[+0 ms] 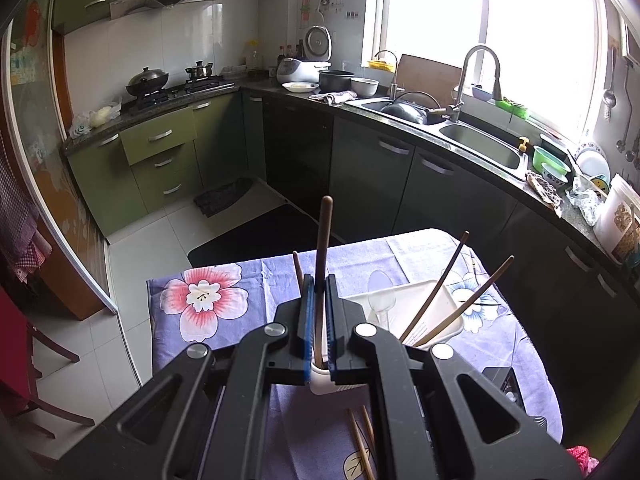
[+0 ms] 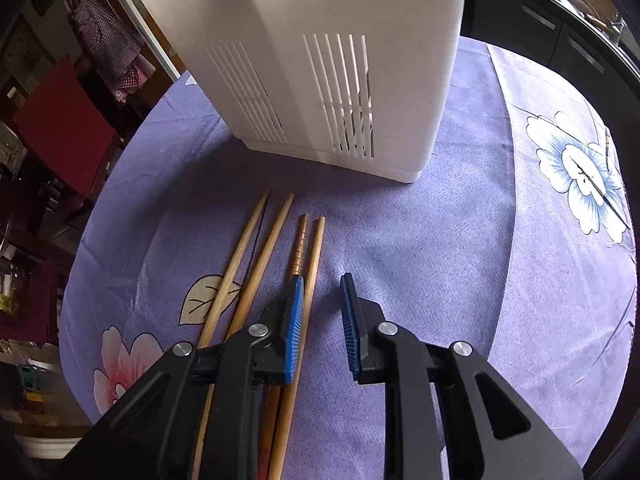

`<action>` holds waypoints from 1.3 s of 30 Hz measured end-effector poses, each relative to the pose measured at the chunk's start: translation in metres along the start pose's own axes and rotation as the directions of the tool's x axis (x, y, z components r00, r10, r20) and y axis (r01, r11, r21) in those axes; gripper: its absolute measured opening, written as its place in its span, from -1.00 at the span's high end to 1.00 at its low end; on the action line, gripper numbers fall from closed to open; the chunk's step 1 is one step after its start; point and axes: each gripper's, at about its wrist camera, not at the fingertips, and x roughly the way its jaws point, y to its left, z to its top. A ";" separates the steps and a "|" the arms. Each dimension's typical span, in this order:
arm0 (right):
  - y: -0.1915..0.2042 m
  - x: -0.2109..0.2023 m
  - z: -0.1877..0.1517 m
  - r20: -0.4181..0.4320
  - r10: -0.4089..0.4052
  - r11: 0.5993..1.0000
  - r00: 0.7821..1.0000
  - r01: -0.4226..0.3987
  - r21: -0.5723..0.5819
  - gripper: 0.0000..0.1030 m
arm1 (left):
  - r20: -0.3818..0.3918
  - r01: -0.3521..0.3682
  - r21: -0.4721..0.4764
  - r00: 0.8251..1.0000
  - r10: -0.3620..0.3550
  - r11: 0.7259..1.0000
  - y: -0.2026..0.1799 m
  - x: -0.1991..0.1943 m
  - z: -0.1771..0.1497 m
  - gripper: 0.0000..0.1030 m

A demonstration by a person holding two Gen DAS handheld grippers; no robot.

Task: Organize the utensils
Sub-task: 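Lower the right tool to the chopsticks and grasp one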

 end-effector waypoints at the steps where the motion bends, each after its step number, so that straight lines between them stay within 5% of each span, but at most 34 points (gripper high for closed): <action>1: 0.002 0.000 0.001 0.002 -0.012 1.000 1.000 0.012 -0.007 0.62 | 0.000 0.000 0.000 1.000 0.000 1.000 -0.001 0.001 -0.001 0.90; 4: 0.006 0.001 0.002 0.005 -0.041 0.999 0.999 0.041 -0.027 0.62 | -0.006 0.000 -0.003 1.000 0.000 1.000 -0.001 0.004 -0.003 0.87; 10: 0.021 0.009 0.004 0.017 -0.099 0.992 0.995 0.100 -0.071 0.62 | 0.006 -0.011 0.000 1.000 0.011 1.000 0.000 0.000 -0.006 0.32; 28: 0.035 0.021 0.009 0.029 -0.091 0.992 0.995 0.093 -0.085 0.88 | 0.011 0.004 -0.011 1.000 -0.004 1.000 0.010 -0.025 -0.017 0.23; 39: 0.009 -0.031 0.006 0.124 -0.056 0.997 0.991 0.061 -0.038 0.88 | -0.074 0.049 -0.016 0.996 -0.050 0.999 0.010 -0.028 -0.061 0.10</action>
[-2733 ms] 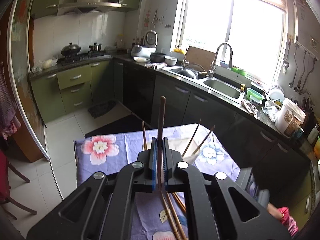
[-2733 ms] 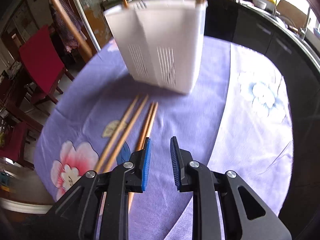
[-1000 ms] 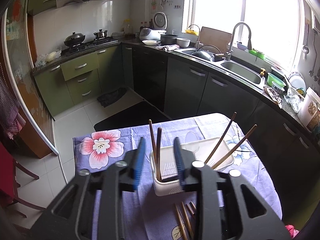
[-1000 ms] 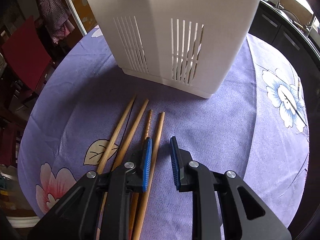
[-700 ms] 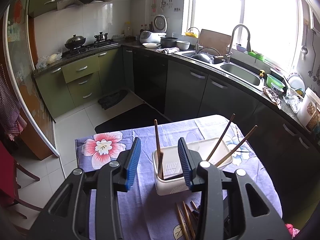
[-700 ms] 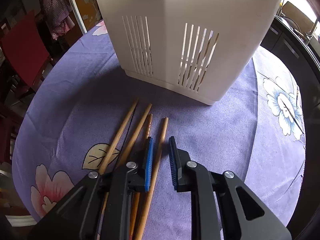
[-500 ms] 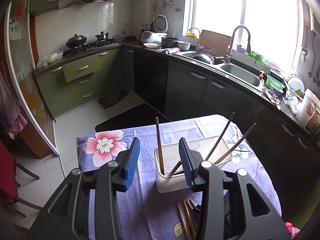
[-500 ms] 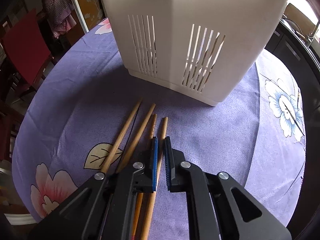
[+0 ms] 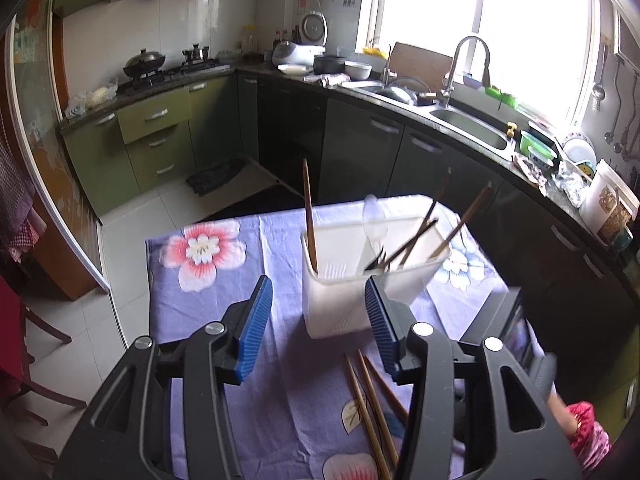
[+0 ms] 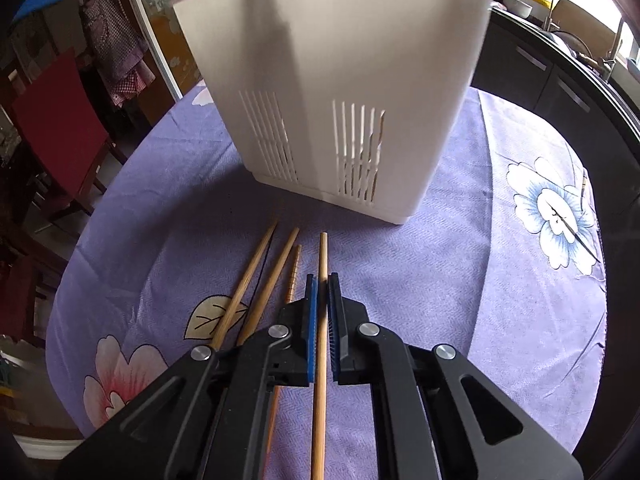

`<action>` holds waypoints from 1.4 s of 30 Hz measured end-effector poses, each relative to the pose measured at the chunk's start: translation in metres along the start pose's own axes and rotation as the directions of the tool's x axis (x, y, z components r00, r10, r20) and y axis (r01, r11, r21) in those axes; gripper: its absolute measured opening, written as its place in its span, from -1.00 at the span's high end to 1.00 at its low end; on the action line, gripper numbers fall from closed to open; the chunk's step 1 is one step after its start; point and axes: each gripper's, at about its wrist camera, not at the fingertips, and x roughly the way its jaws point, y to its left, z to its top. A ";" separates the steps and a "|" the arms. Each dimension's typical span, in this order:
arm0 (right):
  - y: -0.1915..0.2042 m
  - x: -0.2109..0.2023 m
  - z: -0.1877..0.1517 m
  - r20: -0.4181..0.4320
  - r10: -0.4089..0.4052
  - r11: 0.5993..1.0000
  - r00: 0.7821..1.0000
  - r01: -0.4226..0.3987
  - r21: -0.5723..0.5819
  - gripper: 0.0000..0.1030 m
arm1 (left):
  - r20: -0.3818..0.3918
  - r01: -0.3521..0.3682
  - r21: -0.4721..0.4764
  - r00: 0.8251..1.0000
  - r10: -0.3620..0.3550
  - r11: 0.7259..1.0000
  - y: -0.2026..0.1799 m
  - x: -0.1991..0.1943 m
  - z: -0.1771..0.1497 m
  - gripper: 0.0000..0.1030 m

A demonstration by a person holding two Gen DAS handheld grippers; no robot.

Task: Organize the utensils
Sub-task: 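Lower the right tool to the chopsticks and grasp one, then grasp a chopstick with the left tool while the right tool lifts its chopstick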

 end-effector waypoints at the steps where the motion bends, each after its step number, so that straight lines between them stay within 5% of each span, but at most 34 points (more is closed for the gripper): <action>1: -0.003 -0.007 0.001 0.014 0.001 1.000 1.000 -0.001 0.006 0.88 | -0.021 0.004 0.000 1.000 -0.004 1.000 0.000 0.005 -0.006 0.10; 13: -0.020 -0.113 0.004 0.212 0.016 0.999 0.977 -0.025 0.039 0.89 | -0.291 0.013 -0.028 0.957 -0.020 1.000 -0.016 0.097 -0.086 0.12; 21: -0.023 -0.159 0.005 0.292 0.030 0.999 0.956 -0.038 0.023 0.89 | -0.392 -0.039 -0.009 0.920 0.033 0.999 -0.032 0.141 -0.099 0.30; 31: -0.028 -0.180 -0.005 0.318 0.039 0.999 0.947 -0.048 0.023 0.88 | -0.428 -0.067 -0.013 0.902 0.055 0.998 -0.039 0.165 -0.097 0.57; 42: -0.026 -0.202 0.004 0.358 0.026 0.999 0.933 -0.038 0.026 0.88 | -0.422 -0.075 0.039 0.903 0.084 0.996 -0.057 0.168 -0.093 0.89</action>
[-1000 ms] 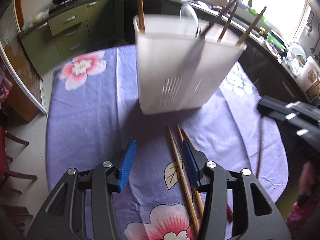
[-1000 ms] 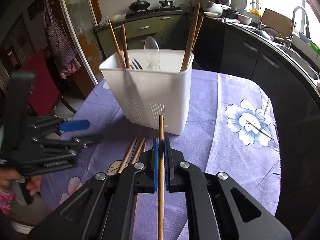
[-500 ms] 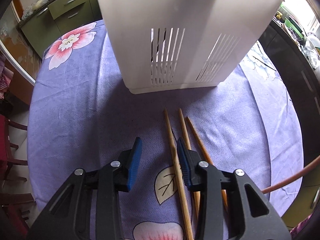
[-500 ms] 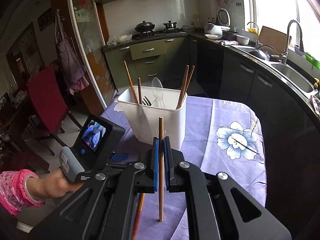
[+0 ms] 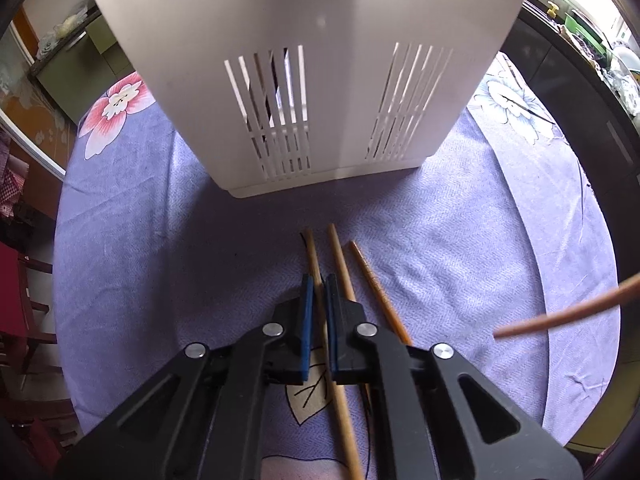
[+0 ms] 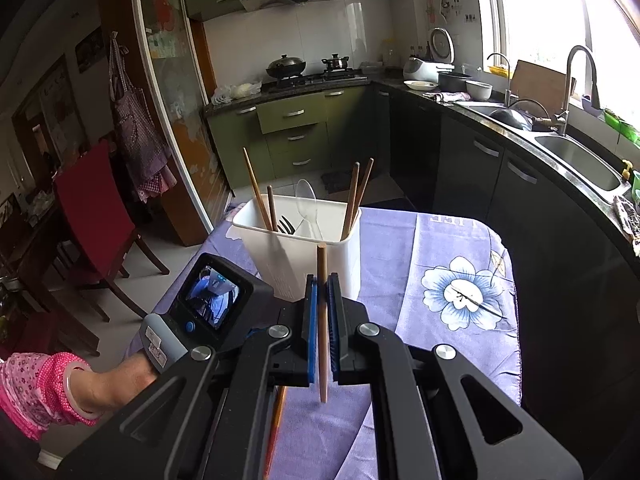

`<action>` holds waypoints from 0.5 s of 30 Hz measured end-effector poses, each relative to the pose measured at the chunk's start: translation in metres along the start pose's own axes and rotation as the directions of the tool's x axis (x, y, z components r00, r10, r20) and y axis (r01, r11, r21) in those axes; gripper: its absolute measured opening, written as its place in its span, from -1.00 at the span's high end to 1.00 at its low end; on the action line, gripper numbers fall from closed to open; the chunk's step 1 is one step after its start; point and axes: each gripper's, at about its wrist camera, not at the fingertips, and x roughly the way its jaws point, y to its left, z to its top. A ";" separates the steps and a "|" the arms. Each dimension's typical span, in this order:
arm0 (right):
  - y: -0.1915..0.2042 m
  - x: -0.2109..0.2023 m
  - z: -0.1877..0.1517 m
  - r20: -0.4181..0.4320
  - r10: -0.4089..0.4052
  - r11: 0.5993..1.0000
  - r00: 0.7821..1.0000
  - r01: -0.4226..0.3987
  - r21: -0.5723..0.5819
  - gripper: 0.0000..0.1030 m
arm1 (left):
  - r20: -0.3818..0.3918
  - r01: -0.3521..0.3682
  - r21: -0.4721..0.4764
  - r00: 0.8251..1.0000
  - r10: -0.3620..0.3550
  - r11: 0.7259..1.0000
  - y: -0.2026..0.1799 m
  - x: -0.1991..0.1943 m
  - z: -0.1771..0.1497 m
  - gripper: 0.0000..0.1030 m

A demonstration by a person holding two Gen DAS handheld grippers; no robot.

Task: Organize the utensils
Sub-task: 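Grasp a chopstick with the left tool while the right tool lifts its chopstick, then drop both chopsticks into the white holder from above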

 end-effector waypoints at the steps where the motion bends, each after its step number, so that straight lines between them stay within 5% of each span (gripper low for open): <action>1: 0.001 -0.002 0.001 0.005 -0.002 1.000 1.000 0.002 -0.002 0.88 | -0.003 0.005 -0.006 1.000 -0.005 1.000 0.001 0.000 0.000 0.90; 15: 0.006 -0.022 0.042 0.054 0.004 1.000 0.999 -0.004 -0.012 0.89 | 0.171 0.033 0.015 0.985 -0.035 0.999 0.027 -0.090 -0.010 0.91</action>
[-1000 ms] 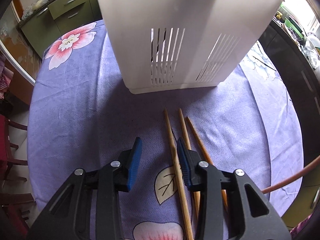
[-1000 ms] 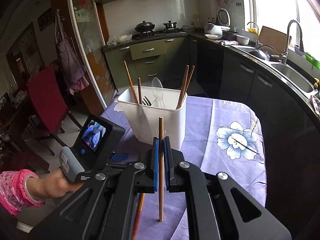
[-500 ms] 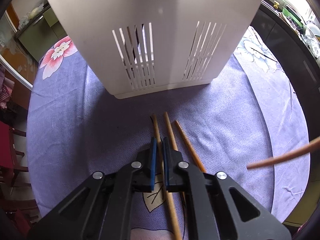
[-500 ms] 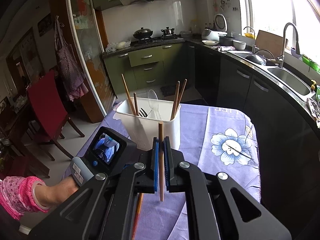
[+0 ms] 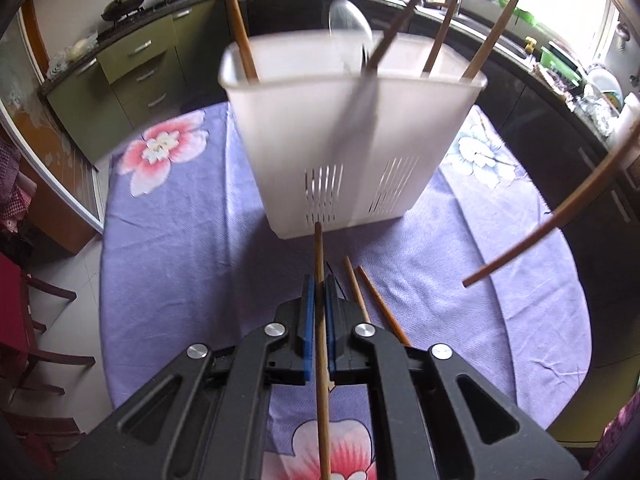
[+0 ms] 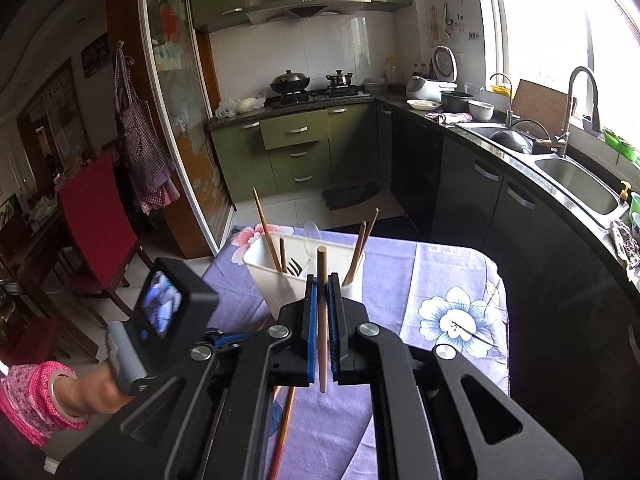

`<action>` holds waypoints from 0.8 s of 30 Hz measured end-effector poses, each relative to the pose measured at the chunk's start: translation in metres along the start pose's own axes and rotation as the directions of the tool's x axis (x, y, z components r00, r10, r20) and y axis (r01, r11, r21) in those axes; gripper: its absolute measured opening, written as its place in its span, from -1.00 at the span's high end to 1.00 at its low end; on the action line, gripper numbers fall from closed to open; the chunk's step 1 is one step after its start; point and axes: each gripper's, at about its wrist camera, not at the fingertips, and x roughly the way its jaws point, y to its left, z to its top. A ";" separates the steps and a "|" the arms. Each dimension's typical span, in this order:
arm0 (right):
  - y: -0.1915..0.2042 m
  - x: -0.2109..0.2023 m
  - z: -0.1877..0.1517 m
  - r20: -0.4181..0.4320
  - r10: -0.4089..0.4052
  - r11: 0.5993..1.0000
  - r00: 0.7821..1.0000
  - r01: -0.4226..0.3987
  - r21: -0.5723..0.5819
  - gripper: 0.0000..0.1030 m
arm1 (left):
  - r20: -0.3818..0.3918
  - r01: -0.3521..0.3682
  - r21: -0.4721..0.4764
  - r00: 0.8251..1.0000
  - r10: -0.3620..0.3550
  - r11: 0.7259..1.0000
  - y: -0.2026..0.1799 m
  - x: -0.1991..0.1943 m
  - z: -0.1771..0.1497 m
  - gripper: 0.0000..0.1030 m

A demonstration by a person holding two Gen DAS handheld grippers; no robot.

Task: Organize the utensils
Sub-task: 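Drop both chopsticks into the white holder from above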

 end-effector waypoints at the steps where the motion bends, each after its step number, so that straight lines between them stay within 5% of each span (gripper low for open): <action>1: 0.000 -0.002 0.005 0.010 0.000 1.000 1.000 0.000 0.004 0.89 | 0.013 0.004 -0.001 1.000 -0.004 1.000 0.003 -0.007 0.001 0.91; 12: 0.001 -0.028 0.080 0.118 -0.009 0.999 0.993 0.004 0.042 0.89 | 0.172 0.041 -0.011 0.984 -0.038 0.999 0.028 -0.088 -0.008 0.91; 24: -0.007 -0.005 0.138 0.145 -0.058 0.996 0.988 0.048 0.076 0.88 | 0.236 0.085 -0.011 0.968 -0.080 0.996 0.036 -0.115 -0.009 0.91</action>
